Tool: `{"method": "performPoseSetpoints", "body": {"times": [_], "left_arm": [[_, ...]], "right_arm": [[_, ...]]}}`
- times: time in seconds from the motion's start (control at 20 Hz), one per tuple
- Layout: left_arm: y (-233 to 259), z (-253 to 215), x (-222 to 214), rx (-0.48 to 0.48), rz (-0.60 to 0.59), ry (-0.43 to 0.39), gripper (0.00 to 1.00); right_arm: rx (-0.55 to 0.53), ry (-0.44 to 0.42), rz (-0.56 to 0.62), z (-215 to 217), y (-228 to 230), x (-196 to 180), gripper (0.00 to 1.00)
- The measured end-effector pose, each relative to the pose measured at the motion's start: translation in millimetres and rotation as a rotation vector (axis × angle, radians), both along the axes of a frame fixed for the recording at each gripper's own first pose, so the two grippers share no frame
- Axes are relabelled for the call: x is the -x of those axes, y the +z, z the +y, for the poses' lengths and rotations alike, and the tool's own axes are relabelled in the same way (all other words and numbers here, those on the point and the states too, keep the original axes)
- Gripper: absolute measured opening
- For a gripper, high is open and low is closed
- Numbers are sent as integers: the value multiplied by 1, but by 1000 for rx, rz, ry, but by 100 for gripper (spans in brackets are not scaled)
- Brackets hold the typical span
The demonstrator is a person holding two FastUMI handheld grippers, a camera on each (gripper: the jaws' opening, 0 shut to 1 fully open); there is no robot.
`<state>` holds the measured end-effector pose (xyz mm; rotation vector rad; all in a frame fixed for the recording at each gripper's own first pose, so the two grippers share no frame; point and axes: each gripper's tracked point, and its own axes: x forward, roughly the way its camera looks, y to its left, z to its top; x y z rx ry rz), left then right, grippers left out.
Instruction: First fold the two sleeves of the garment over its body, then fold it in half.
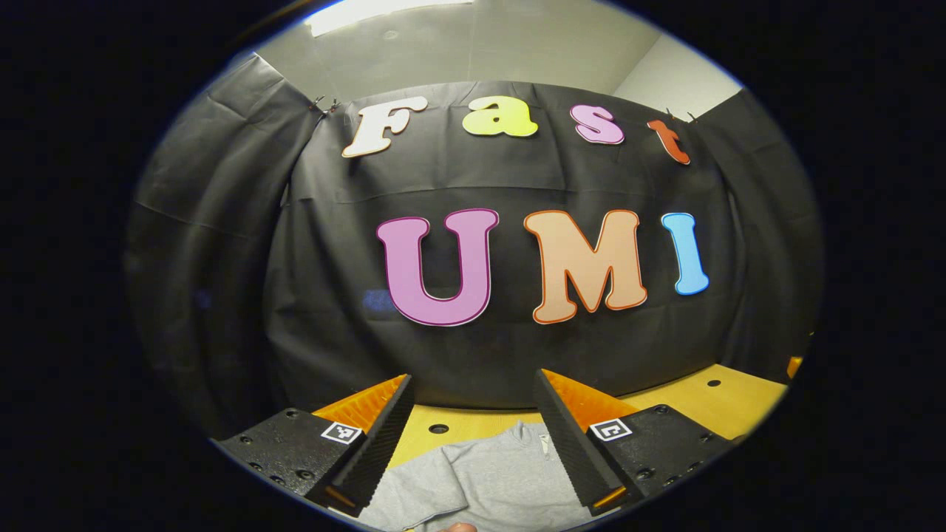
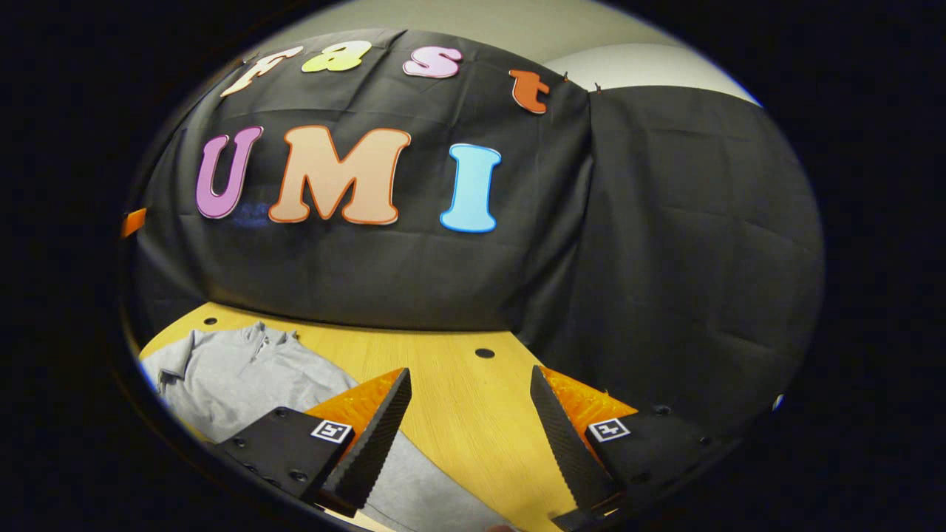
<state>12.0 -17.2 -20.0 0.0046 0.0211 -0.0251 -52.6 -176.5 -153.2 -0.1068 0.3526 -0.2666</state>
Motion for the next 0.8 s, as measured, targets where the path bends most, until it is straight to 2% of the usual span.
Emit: {"method": "performPoseSetpoints", "body": {"times": [0.25,0.3,0.5,0.55,0.6,0.8], "left_arm": [[-4,-7,-1,-6,11,-11,95],[-6,-8,-1,-6,14,-12,99],[-14,-11,-3,-7,36,-16,96],[-15,-12,-4,-7,39,-17,99],[-18,-13,-4,-8,43,-19,95],[-21,-19,-5,-16,49,-30,96]], "right_arm": [[-23,-32,141,-21,-53,33,100],[-34,-40,170,-24,-62,39,100],[-66,-74,296,-36,-106,77,100],[-78,-81,324,-37,-115,87,100],[-89,-90,353,-37,-124,95,100],[-130,-92,464,-33,-160,126,100]]}}
